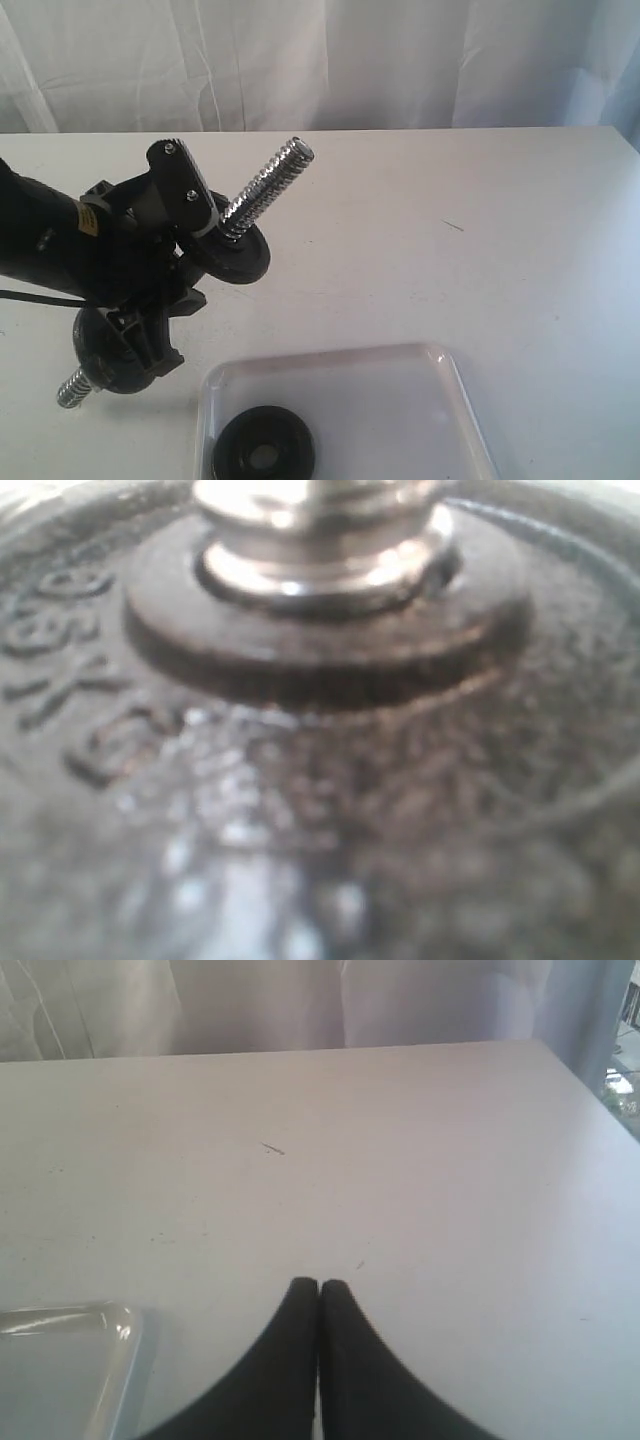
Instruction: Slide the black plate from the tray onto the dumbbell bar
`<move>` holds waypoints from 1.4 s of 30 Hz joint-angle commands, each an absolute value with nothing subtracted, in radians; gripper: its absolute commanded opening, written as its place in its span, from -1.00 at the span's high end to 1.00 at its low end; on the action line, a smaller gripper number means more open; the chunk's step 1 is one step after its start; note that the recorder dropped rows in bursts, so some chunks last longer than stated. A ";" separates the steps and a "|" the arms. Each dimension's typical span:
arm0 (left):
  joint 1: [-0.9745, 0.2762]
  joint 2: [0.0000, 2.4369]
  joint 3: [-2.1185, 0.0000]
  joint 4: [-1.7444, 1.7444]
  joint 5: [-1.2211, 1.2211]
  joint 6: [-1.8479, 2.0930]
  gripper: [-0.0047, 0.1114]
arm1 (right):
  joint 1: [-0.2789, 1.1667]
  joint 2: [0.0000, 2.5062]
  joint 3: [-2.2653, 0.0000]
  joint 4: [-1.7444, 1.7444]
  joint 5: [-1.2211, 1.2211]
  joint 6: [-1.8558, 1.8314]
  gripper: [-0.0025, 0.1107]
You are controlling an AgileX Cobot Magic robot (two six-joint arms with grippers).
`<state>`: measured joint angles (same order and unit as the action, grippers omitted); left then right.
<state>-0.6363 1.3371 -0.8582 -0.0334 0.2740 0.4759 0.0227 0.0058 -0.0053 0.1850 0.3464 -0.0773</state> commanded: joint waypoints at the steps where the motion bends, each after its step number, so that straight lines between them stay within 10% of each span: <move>1: -0.640 1.268 -0.896 -0.043 0.128 0.471 0.92 | 0.017 0.000 0.000 0.141 0.262 -0.083 0.96; 10: -0.640 1.267 -0.833 -0.043 0.115 0.441 0.92 | 0.017 0.000 0.000 0.256 -0.104 0.205 0.96; 22: -0.640 1.267 -0.733 -0.043 0.020 0.395 0.92 | 0.017 0.000 0.000 0.433 0.253 0.712 0.96; 31: -0.577 1.267 -0.730 -0.043 0.020 0.399 0.92 | 0.066 0.022 -0.098 1.222 0.402 -0.319 0.96; 42: -0.540 1.267 -0.730 -0.043 0.011 0.395 0.92 | 0.066 0.731 -0.592 1.124 0.714 -0.756 0.96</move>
<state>-0.5389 1.3238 -0.7018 -0.0286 0.2051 0.3998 0.0625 0.5358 -0.4454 1.1957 0.6048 -0.6701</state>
